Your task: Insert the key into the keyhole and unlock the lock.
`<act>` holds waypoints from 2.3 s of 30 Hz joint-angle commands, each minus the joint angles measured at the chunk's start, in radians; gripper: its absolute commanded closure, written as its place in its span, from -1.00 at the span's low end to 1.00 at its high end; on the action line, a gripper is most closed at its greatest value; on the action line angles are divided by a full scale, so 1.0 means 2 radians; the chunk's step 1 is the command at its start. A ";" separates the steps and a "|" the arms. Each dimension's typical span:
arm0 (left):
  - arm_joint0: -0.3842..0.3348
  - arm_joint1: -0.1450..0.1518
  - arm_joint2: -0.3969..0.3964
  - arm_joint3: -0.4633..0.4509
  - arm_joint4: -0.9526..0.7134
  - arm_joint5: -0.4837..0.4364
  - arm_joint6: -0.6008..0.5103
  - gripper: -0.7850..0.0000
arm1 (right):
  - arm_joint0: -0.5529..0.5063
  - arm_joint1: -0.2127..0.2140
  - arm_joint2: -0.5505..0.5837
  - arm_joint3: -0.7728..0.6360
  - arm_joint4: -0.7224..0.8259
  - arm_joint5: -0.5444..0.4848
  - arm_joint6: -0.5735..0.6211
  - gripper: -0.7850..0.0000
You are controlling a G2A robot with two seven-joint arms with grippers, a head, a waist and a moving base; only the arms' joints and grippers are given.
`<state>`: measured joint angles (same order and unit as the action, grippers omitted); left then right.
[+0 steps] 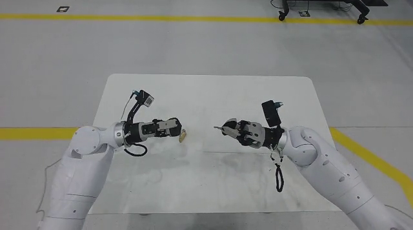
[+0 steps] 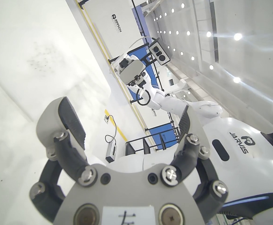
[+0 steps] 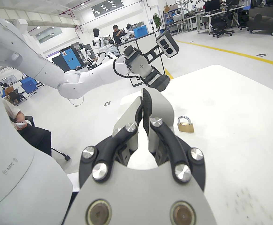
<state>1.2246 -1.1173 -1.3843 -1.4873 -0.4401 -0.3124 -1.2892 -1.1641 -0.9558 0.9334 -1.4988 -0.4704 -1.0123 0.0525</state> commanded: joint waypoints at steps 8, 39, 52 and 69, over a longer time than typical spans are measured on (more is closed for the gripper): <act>0.008 0.004 0.011 -0.036 0.034 -0.034 -0.005 -1.00 | 0.030 -0.008 -0.074 0.017 0.154 0.029 0.148 1.00; -0.007 0.015 0.070 -0.043 0.078 -0.060 -0.026 0.40 | 0.116 -0.050 -0.157 0.126 0.423 0.039 0.357 1.00; -0.006 0.021 0.075 -0.046 0.093 -0.060 -0.007 1.00 | 0.115 -0.056 -0.148 0.122 0.426 0.044 0.373 1.00; 0.010 0.030 0.050 -0.059 0.115 -0.077 0.055 1.00 | 0.111 -0.057 -0.145 0.117 0.424 0.051 0.367 -1.00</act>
<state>1.2407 -1.0578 -1.2882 -1.5985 -0.2290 -0.4674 -1.2016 -0.9384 -1.0687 0.6403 -1.2592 0.3844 -0.9230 0.8004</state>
